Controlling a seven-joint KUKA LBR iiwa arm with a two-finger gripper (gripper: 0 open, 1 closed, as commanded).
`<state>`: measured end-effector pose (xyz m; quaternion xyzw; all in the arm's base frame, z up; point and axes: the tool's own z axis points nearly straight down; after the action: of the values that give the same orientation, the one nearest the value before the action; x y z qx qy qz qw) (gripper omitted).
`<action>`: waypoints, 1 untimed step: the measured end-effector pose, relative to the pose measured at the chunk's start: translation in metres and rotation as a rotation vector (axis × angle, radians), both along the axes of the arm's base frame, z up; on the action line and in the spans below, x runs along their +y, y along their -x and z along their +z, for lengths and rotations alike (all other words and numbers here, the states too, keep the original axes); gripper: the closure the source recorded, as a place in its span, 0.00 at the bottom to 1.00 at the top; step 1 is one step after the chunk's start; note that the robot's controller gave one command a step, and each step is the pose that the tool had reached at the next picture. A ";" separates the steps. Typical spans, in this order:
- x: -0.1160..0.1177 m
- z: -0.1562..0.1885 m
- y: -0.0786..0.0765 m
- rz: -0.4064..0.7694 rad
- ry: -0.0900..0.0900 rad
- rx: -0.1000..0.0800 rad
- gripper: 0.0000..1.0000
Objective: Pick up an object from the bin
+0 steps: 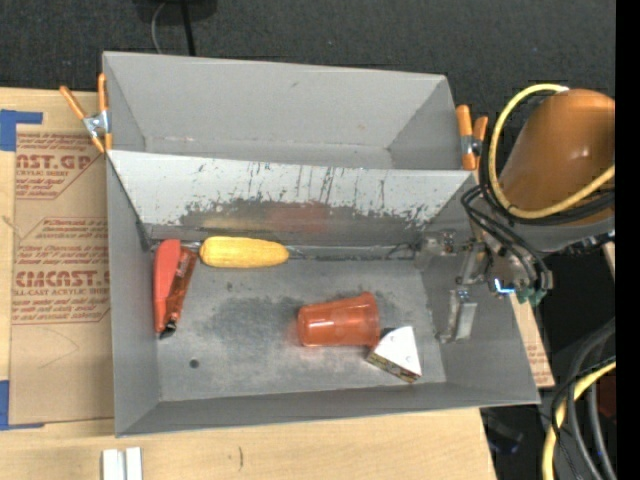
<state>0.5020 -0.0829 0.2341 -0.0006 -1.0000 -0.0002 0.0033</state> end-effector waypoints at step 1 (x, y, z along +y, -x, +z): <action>0.000 0.004 -0.001 0.002 0.001 -0.008 0.00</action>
Offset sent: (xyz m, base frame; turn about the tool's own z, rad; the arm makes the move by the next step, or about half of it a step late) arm -0.0170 0.0446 -0.0611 -0.0619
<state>0.5034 -0.0825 0.2386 0.0002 -1.0000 0.0004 -0.0008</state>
